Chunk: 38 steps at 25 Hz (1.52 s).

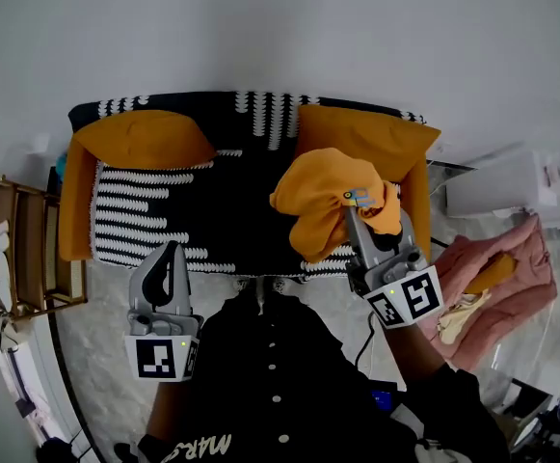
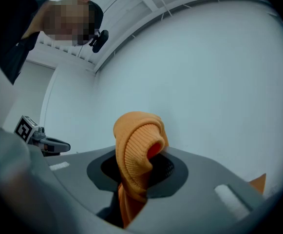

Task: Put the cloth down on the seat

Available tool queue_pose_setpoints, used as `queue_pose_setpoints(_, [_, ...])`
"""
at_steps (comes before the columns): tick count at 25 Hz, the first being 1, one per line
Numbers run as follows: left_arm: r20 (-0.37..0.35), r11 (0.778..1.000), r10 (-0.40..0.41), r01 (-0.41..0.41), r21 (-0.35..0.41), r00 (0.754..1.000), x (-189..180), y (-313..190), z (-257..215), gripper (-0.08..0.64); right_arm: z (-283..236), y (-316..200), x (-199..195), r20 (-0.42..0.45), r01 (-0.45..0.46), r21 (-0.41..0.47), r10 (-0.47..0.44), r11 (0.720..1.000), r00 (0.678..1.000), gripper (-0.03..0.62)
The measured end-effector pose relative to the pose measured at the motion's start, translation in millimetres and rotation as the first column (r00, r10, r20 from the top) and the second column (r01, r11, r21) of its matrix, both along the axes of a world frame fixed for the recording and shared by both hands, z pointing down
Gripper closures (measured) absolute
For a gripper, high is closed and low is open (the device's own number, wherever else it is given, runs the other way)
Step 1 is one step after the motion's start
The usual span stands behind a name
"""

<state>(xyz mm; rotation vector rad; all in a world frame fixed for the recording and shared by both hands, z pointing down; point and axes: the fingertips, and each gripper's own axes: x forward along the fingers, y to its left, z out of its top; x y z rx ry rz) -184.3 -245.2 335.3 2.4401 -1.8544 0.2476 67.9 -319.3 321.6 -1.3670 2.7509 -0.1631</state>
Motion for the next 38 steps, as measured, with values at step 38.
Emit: queue_pose_setpoints(38, [-0.085,0.898,-0.047,0.004,-0.440,0.995,-6,10,174,0.558,484,-102,-157,-0.625,0.258,-0.501,-0.551,0.826,0.553,0.477])
